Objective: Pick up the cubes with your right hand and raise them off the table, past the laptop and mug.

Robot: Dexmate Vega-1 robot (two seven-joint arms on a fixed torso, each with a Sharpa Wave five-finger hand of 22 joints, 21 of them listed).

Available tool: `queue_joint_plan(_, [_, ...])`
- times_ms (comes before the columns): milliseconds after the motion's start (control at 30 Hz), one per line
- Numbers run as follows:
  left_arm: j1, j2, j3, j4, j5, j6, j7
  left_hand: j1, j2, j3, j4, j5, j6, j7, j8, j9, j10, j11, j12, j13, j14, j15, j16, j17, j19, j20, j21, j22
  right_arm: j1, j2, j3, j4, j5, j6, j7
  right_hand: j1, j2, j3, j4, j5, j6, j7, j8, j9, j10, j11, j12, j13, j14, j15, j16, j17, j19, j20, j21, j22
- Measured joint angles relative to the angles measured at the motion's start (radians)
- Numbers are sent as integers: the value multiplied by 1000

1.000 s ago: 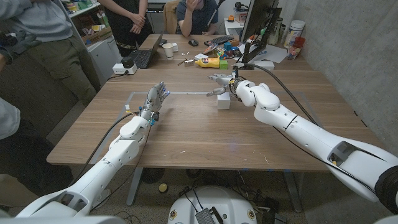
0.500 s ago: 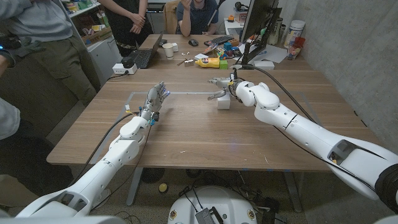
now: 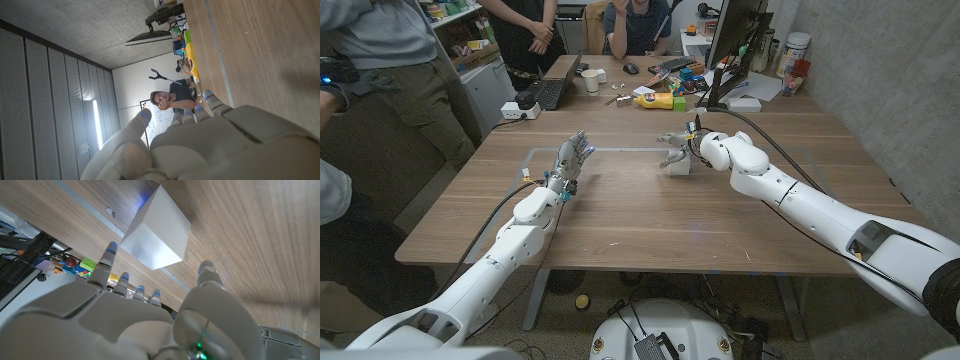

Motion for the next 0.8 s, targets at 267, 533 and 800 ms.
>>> queue_joint_plan(267, [7,2,0,-12,2,0,6,-9,-2,0,0,0,0,0,0,0,0,0,0,0,0,0,0,0,0,0,0,0,14,5,-9,17,-7,11,39,142,11,0,-8,7,70,3,19,5,38,-4,16,0,76,-28,7,0,228,-14,36,0])
queue_joint_plan(533, [11,4,-1,-20,3,2,8,-9,-2,0,0,0,0,0,0,0,-6,6,0,0,0,0,0,0,0,0,0,0,12,5,-6,17,-8,22,41,313,63,-2,-7,7,235,3,47,14,185,-40,39,5,232,-96,30,7,443,-179,48,0])
queue_joint_plan(800, [13,5,-1,-23,3,3,9,-9,-2,0,0,0,0,0,0,0,-6,6,0,0,0,0,0,0,0,0,0,3,2,1,4,12,-5,30,16,435,113,-9,-8,17,340,0,58,14,239,-60,42,5,325,-107,54,16,537,-273,56,5])
